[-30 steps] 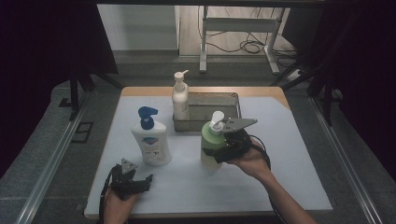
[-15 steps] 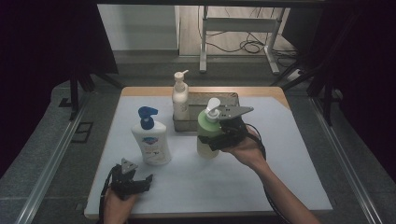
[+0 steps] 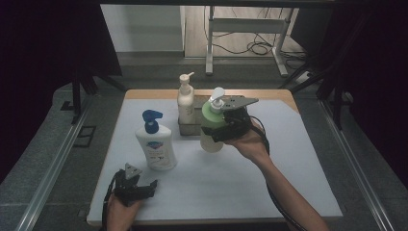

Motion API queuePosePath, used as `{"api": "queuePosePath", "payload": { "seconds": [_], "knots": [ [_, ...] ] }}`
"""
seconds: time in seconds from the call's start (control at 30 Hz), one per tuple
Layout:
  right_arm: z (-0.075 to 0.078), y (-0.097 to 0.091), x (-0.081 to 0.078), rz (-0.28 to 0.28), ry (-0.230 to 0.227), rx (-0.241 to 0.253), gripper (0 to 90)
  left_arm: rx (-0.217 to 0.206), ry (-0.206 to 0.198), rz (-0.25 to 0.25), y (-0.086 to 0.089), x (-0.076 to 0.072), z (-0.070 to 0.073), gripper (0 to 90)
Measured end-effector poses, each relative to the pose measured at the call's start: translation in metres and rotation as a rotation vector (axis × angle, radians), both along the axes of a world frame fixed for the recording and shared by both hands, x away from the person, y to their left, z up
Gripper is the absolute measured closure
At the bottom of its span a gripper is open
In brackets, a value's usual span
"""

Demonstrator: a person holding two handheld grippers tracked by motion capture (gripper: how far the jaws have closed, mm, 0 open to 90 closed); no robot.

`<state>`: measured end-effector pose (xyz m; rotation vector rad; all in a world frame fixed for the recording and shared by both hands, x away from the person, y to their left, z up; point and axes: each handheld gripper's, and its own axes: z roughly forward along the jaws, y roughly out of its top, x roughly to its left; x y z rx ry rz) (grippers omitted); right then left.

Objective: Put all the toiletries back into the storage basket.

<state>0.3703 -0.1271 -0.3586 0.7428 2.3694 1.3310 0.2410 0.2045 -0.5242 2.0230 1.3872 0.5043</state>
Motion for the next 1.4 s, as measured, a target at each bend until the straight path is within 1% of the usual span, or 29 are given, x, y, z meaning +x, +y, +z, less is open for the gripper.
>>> {"api": "queuePosePath", "payload": {
  "seconds": [0.2, 0.37, 0.87, 0.97, 1.13, 1.4],
  "knots": [
    [0.006, 0.004, 0.008, -0.019, -0.013, -0.013, 12.0, 0.0, 0.0, 0.0, 0.0, 0.0, 0.0, 12.4],
    [0.009, 0.006, 0.015, -0.04, -0.01, -0.006, 12.0, 0.0, 0.0, 0.0, 0.0, 0.0, 0.0, 12.3],
    [0.021, 0.018, 0.035, -0.091, -0.033, -0.007, 12.1, -0.001, 0.0, 0.0, 0.0, 0.0, 0.0, 12.3],
    [0.022, 0.021, 0.04, -0.103, -0.042, -0.012, 12.1, -0.001, -0.001, 0.001, 0.0, 0.0, 0.0, 12.3],
    [0.02, 0.024, 0.049, -0.12, -0.039, -0.015, 12.1, -0.001, -0.001, 0.001, 0.0, 0.0, 0.0, 12.4],
    [0.016, 0.028, 0.067, -0.165, -0.041, -0.015, 12.1, -0.003, -0.001, 0.001, 0.0, 0.0, 0.0, 12.4]
  ]
}}
